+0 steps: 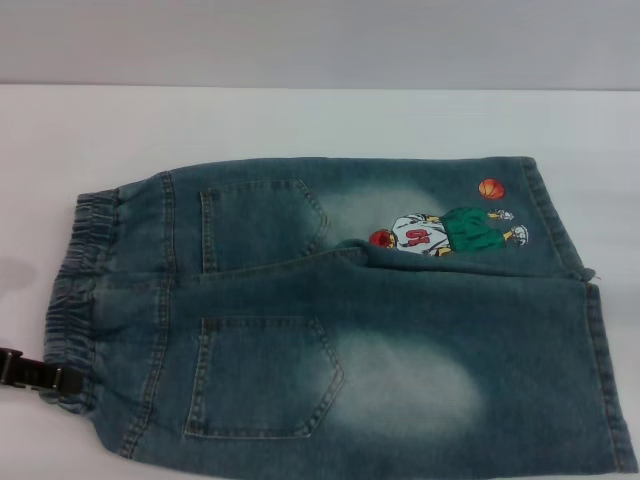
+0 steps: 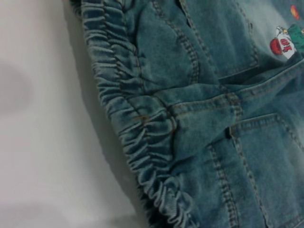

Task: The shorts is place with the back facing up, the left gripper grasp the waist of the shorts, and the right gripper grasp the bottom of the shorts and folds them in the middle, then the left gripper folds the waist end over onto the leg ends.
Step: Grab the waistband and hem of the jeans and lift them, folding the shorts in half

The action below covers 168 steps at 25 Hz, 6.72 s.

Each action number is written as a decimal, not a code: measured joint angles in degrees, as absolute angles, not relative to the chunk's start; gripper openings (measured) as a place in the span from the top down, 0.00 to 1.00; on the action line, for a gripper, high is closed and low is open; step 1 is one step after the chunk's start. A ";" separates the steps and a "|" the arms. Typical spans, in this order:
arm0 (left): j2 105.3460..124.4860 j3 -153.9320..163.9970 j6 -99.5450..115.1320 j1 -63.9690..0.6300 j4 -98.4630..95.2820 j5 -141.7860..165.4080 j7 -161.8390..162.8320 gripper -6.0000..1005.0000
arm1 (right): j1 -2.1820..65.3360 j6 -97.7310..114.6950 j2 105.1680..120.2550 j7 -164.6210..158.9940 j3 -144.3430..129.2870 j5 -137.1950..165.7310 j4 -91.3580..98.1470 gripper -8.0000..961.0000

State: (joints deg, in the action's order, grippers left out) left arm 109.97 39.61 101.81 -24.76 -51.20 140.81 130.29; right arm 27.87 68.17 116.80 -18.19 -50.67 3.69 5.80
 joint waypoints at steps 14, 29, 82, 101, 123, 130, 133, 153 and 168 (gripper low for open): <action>109.87 38.35 100.87 -25.50 -51.25 141.53 130.78 0.79 | 27.88 67.93 116.80 -19.30 -50.66 3.84 5.87 0.34; 110.72 37.16 98.60 -25.40 -51.37 141.04 130.20 0.95 | 22.17 72.61 109.98 -76.95 -51.37 48.59 28.67 0.34; 111.75 33.22 97.47 -27.00 -50.00 140.80 128.46 0.95 | 36.06 114.52 105.86 -99.21 -53.85 146.85 43.56 0.35; 111.78 33.22 97.39 -26.31 -50.01 140.80 128.67 0.95 | 36.60 113.25 108.77 -100.49 -55.98 152.58 43.93 0.35; 111.96 33.22 97.66 -26.51 -50.01 140.80 128.67 0.95 | 37.34 109.98 110.87 -101.10 -55.90 155.42 44.06 0.36; 112.06 33.14 97.70 -26.54 -50.01 140.80 128.67 0.95 | 37.63 109.00 111.32 -101.22 -55.86 155.47 43.72 0.36; 112.13 33.13 97.70 -26.62 -50.01 140.80 128.67 0.95 | 37.70 108.65 111.55 -101.23 -55.87 155.48 43.73 0.36; 112.37 33.13 97.82 -27.09 -50.01 140.80 128.67 0.95 | 38.58 110.03 114.05 -101.51 -55.35 155.21 48.03 0.37; 112.34 33.13 97.81 -27.81 -50.01 140.80 128.81 0.95 | 39.67 110.83 115.31 -101.18 -55.81 155.08 49.52 0.37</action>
